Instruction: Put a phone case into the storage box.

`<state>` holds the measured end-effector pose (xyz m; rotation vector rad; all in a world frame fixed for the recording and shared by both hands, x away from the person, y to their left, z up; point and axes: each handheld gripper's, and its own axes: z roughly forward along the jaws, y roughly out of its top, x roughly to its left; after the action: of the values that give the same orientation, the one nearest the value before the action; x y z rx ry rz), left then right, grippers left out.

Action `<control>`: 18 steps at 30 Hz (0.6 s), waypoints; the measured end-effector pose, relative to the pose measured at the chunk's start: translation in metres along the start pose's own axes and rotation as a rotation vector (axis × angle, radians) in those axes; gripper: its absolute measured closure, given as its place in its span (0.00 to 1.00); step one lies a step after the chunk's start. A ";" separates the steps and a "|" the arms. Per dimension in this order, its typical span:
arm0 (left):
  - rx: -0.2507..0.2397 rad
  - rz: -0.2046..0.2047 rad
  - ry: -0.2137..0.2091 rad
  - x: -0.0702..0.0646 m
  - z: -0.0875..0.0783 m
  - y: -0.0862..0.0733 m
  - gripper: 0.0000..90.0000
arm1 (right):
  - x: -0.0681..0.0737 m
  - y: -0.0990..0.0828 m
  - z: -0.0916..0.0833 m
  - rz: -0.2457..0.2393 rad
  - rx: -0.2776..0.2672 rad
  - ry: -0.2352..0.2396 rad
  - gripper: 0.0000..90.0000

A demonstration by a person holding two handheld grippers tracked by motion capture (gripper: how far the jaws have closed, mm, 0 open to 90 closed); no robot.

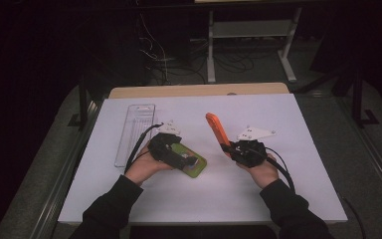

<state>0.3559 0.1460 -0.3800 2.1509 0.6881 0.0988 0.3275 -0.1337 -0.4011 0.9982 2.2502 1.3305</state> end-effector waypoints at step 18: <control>-0.148 -0.042 -0.047 0.012 -0.007 0.040 0.00 | 0.008 0.004 -0.002 0.011 -0.045 0.048 0.88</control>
<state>0.3819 0.1378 -0.3478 1.9902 0.6776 0.0743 0.3223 -0.1276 -0.3961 0.9750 2.2420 1.4179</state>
